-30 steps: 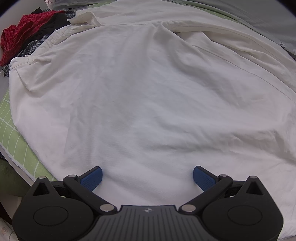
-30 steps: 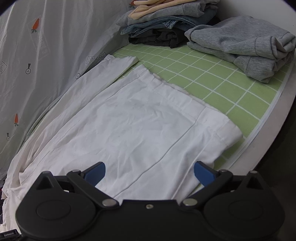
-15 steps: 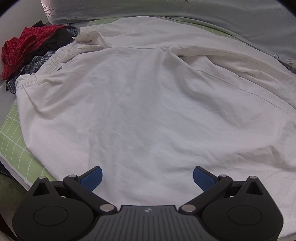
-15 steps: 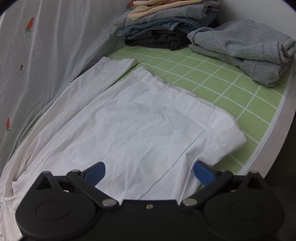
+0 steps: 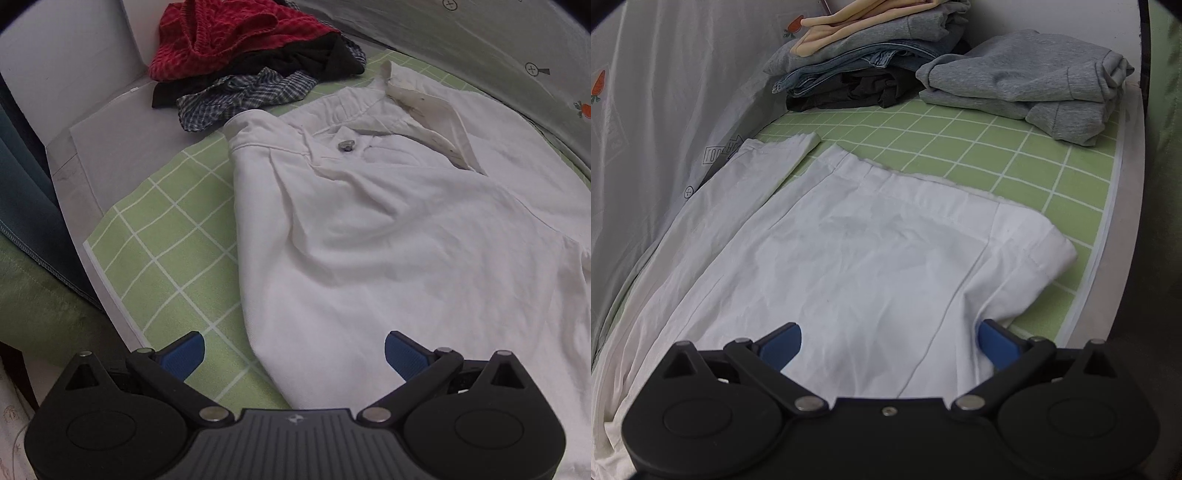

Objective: Fold clothes

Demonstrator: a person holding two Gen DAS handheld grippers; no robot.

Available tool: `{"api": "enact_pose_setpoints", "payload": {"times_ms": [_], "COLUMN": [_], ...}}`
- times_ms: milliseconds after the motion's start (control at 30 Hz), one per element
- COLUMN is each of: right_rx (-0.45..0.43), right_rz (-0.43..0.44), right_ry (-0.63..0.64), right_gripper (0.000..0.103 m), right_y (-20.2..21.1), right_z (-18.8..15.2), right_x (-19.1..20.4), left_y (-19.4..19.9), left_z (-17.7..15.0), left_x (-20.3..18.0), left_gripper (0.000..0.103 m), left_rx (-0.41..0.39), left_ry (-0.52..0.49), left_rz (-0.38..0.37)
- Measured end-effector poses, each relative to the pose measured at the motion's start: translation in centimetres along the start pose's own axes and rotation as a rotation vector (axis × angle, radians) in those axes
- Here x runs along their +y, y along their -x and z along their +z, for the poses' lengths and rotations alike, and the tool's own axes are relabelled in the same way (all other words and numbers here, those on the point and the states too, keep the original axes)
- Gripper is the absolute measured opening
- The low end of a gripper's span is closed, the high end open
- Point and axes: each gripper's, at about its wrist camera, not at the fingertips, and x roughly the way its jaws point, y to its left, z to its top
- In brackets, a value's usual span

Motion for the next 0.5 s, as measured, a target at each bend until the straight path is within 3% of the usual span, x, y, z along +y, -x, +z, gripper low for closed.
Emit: {"api": "enact_pose_setpoints", "payload": {"times_ms": [300, 400, 500], "right_rx": [-0.02, -0.021, -0.02], "right_rz": [-0.13, -0.146, -0.168], "right_ry": [0.115, 0.159, 0.204], "right_gripper": [0.103, 0.103, 0.103], "right_y": [-0.4, -0.4, -0.3], "right_z": [-1.6, -1.9, -2.5], "right_x": [2.3, 2.6, 2.8], "left_y": [-2.7, -3.3, -3.4], "left_z": [2.1, 2.3, 2.4], "left_x": [-0.1, -0.6, -0.8], "left_gripper": [0.089, 0.082, 0.081], "left_rx": [0.029, 0.035, 0.02], "left_ry": [0.037, 0.02, -0.004], "left_rz": [-0.032, -0.029, -0.02]}}
